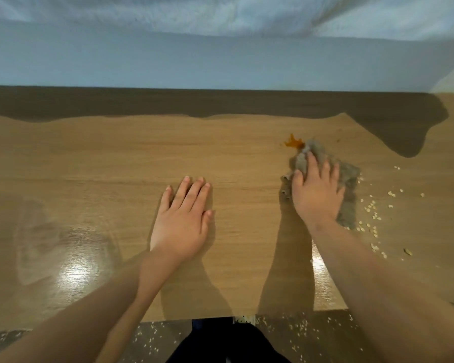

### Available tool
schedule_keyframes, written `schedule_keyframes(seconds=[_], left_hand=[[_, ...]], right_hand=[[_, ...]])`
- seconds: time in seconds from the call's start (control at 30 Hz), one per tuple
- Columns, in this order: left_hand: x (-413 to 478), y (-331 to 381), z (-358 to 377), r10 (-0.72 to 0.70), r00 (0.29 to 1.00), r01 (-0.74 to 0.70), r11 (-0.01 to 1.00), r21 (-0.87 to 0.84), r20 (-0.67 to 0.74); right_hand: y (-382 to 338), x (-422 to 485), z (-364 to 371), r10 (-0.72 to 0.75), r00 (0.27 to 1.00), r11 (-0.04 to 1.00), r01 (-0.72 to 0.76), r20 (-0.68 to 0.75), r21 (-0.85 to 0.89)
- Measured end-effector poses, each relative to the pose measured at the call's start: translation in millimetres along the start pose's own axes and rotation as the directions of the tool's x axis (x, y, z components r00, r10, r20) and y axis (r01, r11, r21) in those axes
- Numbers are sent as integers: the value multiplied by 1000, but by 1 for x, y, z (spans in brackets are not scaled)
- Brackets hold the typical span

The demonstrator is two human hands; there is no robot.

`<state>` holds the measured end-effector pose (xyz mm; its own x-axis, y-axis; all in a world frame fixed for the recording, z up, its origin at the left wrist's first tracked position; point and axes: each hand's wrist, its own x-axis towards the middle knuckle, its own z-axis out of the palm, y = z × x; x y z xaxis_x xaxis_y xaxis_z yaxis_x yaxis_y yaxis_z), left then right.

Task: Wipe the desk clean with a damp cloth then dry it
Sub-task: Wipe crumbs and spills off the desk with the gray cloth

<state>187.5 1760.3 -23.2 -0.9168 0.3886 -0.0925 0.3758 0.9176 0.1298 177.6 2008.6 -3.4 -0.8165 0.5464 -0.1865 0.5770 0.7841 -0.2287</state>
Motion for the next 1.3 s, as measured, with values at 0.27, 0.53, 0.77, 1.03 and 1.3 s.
schedule_keyframes(seconds=[0.27,0.53,0.77,1.03,1.3], left_hand=[[1,0,0,7,1000,-7,1000,0,4],[1,-1,1,15,1000,-16,999,-33,-9],[34,-29,-13,4,999,-5,1000,-26,-31],[46,-34,-12,2,1000,-2,1000,2,10],[45,-39,-7,21,999,-21,999,24,-24]], right_hand=[[-54,-66,25,-437,890,883,452,130,-125],[-20,-36,15,-94,996,992,94,4,-87],[-58,-40,25,-599,775,766,628,204,-135],[-85,-34,30,-183,978,981,175,-97,-88],[-65,45,13,-237,971,962,232,-18,-147]])
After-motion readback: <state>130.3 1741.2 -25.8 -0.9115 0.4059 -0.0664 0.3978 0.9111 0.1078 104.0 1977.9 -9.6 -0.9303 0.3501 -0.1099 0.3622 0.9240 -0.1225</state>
